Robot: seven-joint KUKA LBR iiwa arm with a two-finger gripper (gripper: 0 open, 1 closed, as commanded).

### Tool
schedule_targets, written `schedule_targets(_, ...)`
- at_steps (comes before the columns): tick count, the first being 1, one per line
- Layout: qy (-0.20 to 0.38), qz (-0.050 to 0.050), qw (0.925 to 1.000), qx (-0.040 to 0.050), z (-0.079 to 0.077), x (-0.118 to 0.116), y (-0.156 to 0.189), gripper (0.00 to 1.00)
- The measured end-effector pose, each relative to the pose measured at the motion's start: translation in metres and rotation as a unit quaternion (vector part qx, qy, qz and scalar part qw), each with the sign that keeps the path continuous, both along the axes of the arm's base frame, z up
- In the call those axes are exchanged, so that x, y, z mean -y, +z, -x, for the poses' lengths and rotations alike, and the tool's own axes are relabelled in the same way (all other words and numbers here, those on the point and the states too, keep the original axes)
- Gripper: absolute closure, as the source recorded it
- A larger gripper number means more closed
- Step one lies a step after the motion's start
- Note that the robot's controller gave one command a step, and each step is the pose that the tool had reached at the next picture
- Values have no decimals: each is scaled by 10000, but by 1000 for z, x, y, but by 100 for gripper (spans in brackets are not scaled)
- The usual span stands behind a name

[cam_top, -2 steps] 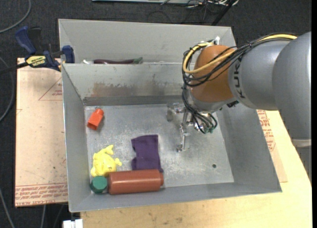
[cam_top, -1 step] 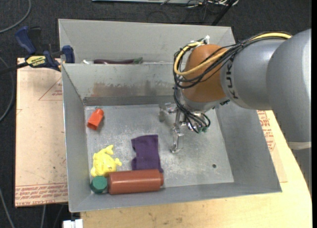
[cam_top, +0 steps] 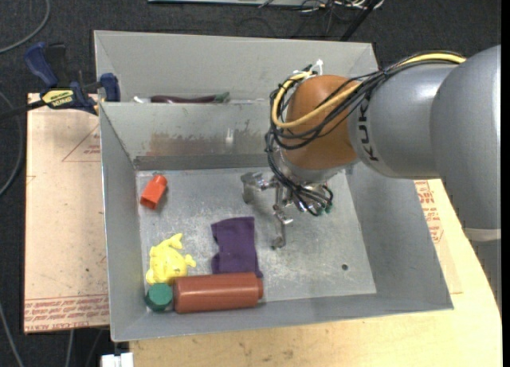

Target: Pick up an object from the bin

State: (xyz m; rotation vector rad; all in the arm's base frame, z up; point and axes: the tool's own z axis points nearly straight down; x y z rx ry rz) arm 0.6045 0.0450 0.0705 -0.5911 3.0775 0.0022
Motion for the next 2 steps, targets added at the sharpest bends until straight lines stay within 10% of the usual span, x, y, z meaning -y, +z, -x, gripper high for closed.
schedule_targets(1,921,13,9958,15,-4,-25,0,0)
schedule_targets(2,362,-2,9993,6,0,-41,2,0)
